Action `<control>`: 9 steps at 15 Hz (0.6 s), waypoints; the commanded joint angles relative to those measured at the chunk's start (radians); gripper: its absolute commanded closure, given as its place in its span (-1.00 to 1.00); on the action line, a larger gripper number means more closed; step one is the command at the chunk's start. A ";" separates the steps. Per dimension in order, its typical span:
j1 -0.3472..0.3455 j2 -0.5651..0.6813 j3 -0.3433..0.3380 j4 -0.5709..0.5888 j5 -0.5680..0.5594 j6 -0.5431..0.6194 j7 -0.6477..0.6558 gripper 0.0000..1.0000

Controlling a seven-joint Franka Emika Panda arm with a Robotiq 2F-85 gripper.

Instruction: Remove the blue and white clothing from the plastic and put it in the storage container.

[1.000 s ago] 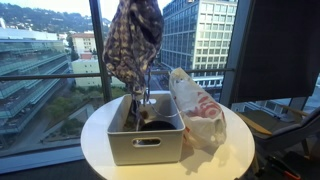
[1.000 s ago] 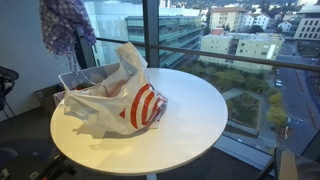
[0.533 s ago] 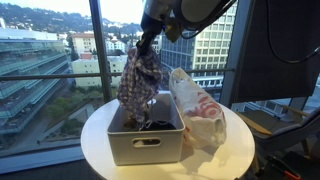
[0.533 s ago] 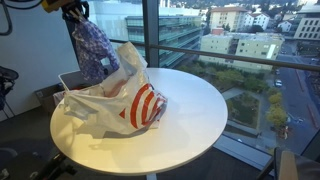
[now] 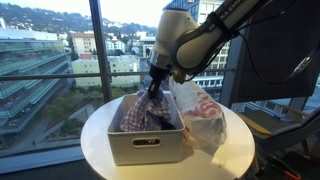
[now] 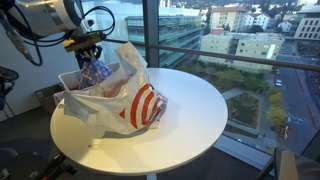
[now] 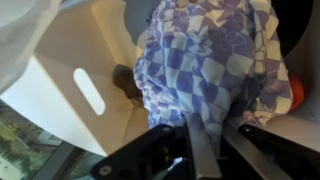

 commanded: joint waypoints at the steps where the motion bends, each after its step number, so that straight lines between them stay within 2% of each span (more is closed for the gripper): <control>1: 0.024 0.028 -0.026 -0.005 0.069 0.020 -0.101 0.37; 4: 0.025 -0.004 -0.021 0.006 0.116 -0.011 -0.139 -0.06; 7: 0.038 -0.080 -0.036 0.008 0.091 -0.029 -0.120 -0.50; 9: 0.041 -0.153 -0.049 0.009 0.074 -0.086 -0.087 -0.81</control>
